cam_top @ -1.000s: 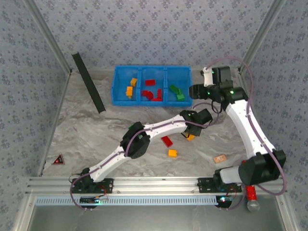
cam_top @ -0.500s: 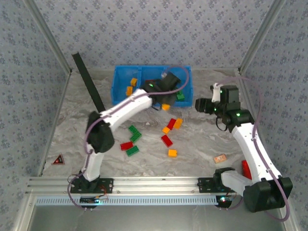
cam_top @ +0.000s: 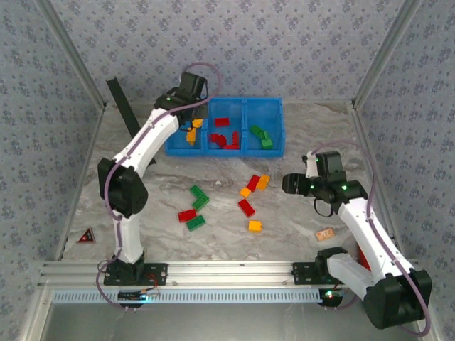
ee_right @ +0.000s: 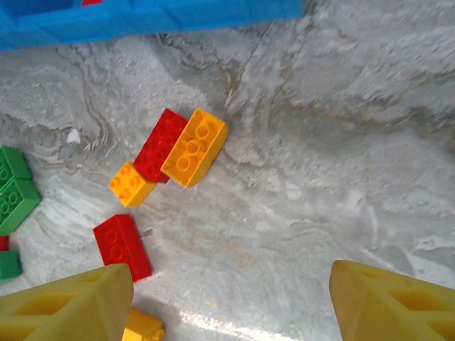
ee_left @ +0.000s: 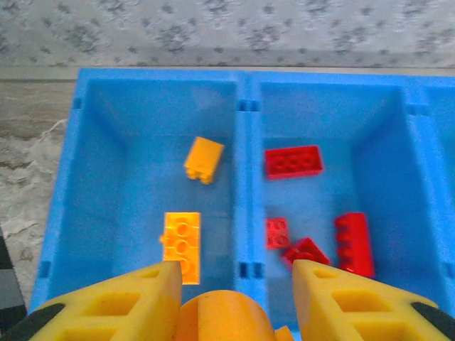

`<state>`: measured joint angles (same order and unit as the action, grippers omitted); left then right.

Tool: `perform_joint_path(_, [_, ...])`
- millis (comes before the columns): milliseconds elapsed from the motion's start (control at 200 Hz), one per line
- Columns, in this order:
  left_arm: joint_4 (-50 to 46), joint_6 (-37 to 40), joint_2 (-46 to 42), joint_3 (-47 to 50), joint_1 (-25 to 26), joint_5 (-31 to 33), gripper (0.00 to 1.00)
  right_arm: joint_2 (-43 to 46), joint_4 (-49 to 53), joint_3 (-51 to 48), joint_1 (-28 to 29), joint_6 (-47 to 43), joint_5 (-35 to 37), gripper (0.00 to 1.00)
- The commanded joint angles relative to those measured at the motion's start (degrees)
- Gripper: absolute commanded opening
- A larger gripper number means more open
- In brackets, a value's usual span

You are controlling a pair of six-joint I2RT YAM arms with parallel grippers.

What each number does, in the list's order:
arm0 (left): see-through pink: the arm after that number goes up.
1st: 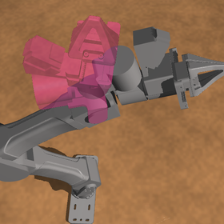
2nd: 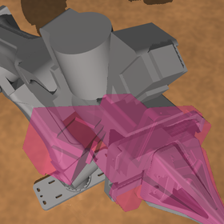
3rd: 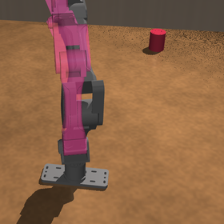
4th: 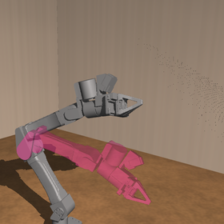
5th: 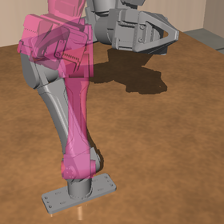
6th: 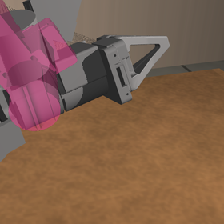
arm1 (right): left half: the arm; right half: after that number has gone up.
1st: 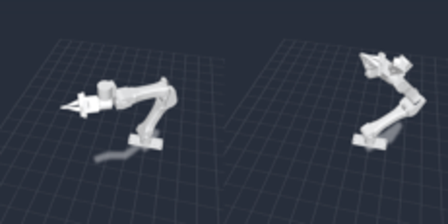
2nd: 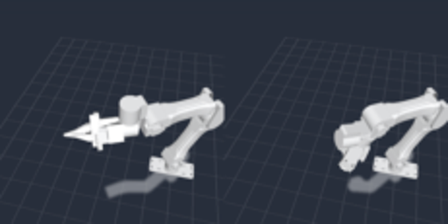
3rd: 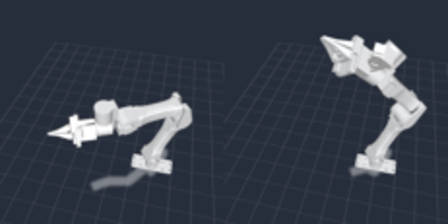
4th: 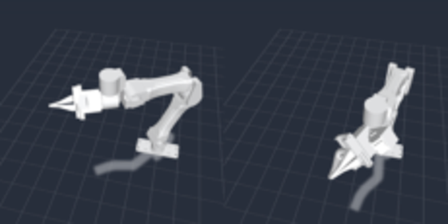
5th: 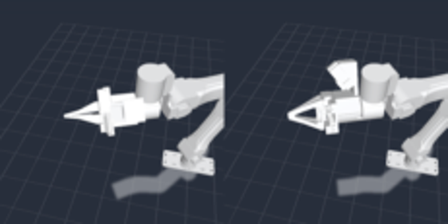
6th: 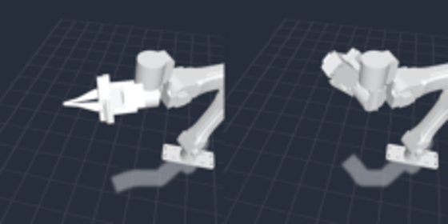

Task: Sort the legos into containers by color
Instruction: Place the lego in the container.

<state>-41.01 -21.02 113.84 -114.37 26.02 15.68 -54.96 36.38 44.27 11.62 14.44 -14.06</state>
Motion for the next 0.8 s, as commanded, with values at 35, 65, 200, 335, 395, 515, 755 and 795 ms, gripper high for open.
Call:
perform_joint_path(35, [2.59,-0.34,3.22,0.1,-4.24,-1.91,0.37,1.6,3.01,-2.71,1.62,2.69,-2.43,0.75])
perform_joint_path(65, [3.63,-0.55,3.94,0.12,-4.88,-2.31,0.37,1.74,3.22,-2.94,1.87,2.85,-2.37,0.75])
perform_joint_path(200, [4.32,-2.55,8.16,0.12,-6.72,-5.94,0.36,1.96,2.92,-3.37,3.8,3.48,-2.02,0.75])
perform_joint_path(335, [5.12,-3.59,11.07,0.76,-6.86,-6.83,0.36,1.17,2.52,-3.73,4.04,2.97,-1.39,0.75])
perform_joint_path(395, [5.38,-3.77,11.97,0.75,-6.86,-7.04,0.36,1.38,2.4,-3.76,4.13,2.97,-1.43,0.76])
perform_joint_path(515, [5.09,-4.21,13.09,0.93,-7.21,-7.52,0.36,1.87,2.65,-3.71,4.19,2.92,-1.13,0.76])
perform_joint_path(755, [5.62,-4.38,11.83,2.31,-7.35,-7.44,0.51,1.97,2.73,-3.58,4.18,2.88,-0.92,0.76])
perform_joint_path(795, [5.68,-4.34,11.29,3.05,-7.34,-7.45,0.54,2.0,2.81,-3.62,4.18,2.88,-0.84,0.76])
